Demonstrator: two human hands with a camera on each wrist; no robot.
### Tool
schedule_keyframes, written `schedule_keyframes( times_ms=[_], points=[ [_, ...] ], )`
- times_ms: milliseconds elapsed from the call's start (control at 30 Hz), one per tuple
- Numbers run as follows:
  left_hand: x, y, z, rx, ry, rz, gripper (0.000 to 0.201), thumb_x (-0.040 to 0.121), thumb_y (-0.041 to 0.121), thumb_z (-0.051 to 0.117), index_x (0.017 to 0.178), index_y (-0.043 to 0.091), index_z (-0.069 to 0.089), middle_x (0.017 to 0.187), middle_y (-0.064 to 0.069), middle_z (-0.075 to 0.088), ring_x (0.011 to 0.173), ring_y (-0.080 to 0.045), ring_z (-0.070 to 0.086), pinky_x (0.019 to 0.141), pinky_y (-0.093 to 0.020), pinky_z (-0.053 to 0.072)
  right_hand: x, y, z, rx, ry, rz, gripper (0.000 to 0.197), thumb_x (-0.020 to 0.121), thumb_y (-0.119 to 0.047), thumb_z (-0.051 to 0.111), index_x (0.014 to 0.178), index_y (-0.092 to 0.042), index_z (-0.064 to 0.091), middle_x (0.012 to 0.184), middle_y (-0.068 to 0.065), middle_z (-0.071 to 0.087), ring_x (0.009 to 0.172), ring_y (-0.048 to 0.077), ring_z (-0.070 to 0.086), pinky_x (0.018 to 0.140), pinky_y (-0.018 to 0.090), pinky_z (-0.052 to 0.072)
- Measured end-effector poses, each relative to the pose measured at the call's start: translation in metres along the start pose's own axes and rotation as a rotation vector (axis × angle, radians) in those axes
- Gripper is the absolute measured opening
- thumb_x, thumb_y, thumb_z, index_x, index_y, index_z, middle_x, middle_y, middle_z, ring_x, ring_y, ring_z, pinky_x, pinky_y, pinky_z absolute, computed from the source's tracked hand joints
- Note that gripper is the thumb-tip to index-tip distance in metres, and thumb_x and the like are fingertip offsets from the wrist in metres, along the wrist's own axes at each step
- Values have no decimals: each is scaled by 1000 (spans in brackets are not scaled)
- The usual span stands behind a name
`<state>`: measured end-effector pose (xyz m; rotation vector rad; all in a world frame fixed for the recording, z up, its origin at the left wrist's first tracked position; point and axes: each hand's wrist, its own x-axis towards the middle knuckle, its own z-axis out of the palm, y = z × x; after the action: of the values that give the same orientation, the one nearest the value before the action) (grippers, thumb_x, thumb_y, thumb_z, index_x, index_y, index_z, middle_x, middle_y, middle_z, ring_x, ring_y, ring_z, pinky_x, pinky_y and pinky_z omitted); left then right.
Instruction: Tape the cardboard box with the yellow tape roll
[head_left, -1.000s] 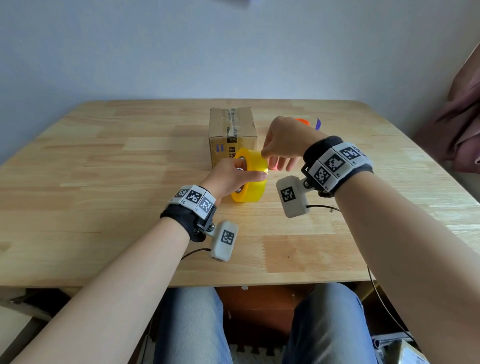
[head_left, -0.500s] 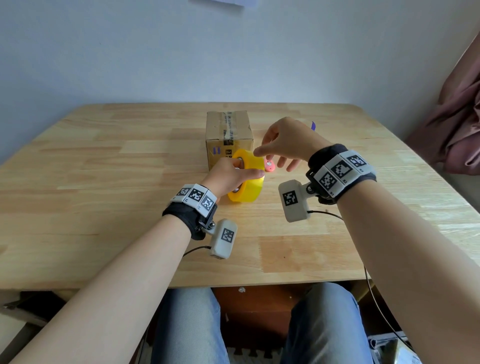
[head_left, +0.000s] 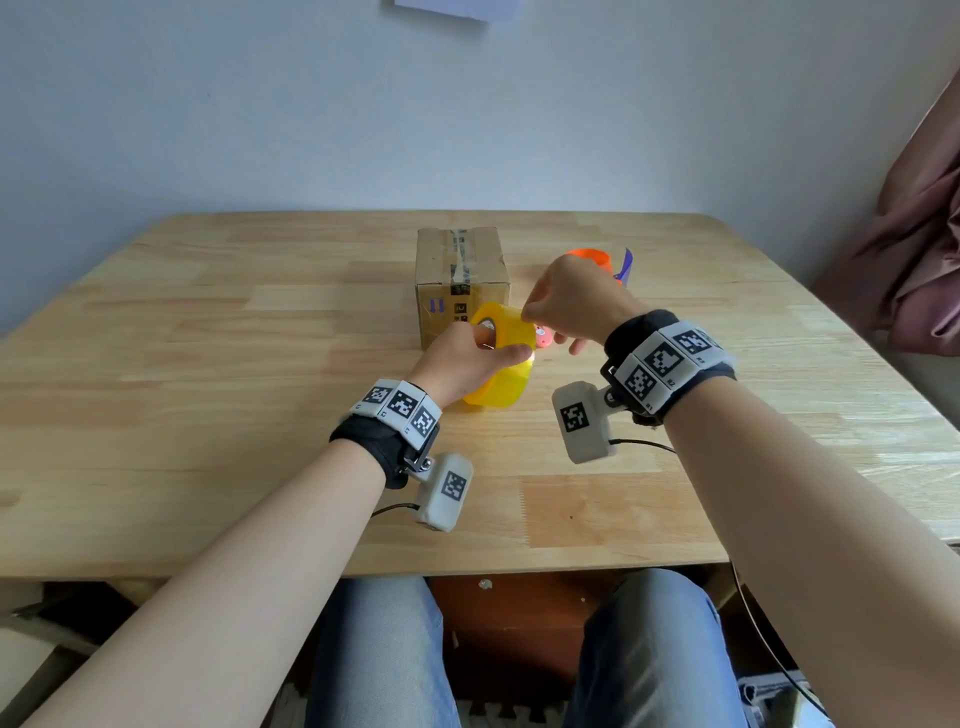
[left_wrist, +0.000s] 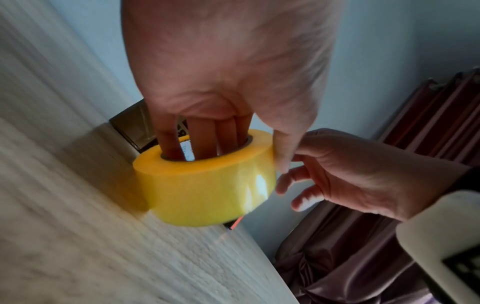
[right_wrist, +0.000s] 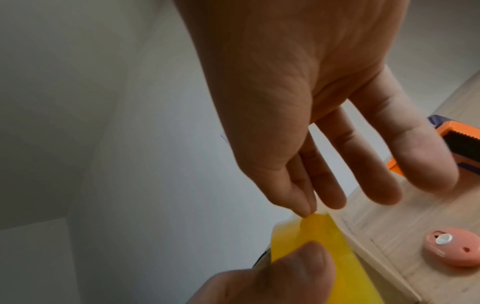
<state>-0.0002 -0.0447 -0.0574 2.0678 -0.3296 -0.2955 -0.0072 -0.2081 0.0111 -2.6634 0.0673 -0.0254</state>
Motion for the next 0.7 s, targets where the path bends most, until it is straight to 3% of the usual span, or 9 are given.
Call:
schedule_keyframes(
  times_ms=[100, 167, 267, 500, 633, 700],
  points=[
    [0, -1, -2, 51, 30, 2, 44, 90, 49, 71, 69, 15, 51, 62, -5, 43, 56, -19, 44, 60, -33, 32, -3, -7, 0, -60, 35, -17, 17, 91, -24, 71, 96, -8, 75, 68, 8, 74, 56, 23, 77, 55, 34, 64],
    [0, -1, -3, 77, 40, 0, 51, 90, 48, 71, 61, 19, 41, 56, 0, 38, 50, -17, 39, 58, -32, 30, -6, -12, -1, -88, 63, -38, 19, 89, -26, 75, 94, -8, 75, 68, 6, 73, 58, 23, 77, 56, 34, 63],
    [0, -1, -6, 66, 39, -2, 56, 91, 48, 72, 57, 20, 37, 56, -3, 37, 51, -19, 39, 61, -34, 32, -10, -14, -2, -84, 67, -61, 16, 86, -24, 77, 90, -9, 77, 68, 6, 74, 61, 24, 77, 61, 37, 65],
    [2, -2, -10, -14, 64, -56, 50, 91, 48, 72, 61, 19, 44, 57, 1, 41, 55, -16, 45, 67, -32, 36, -14, -12, 1, -21, 106, -162, 8, 88, -21, 75, 88, -15, 78, 76, 3, 77, 69, 21, 77, 58, 29, 60],
    [2, -2, -8, -26, 77, -59, 43, 89, 51, 72, 75, 13, 58, 62, 1, 46, 61, -18, 50, 68, -33, 38, -11, -6, 2, 66, 25, -139, 12, 88, -27, 81, 82, -21, 72, 76, 8, 79, 63, 22, 79, 58, 35, 66],
    [3, -3, -7, -27, 75, -51, 45, 89, 52, 72, 72, 13, 55, 62, -1, 45, 60, -19, 49, 64, -32, 36, -9, -5, 1, 64, 32, -137, 15, 87, -27, 83, 82, -19, 72, 77, 8, 79, 65, 22, 79, 60, 35, 66]
  ],
)
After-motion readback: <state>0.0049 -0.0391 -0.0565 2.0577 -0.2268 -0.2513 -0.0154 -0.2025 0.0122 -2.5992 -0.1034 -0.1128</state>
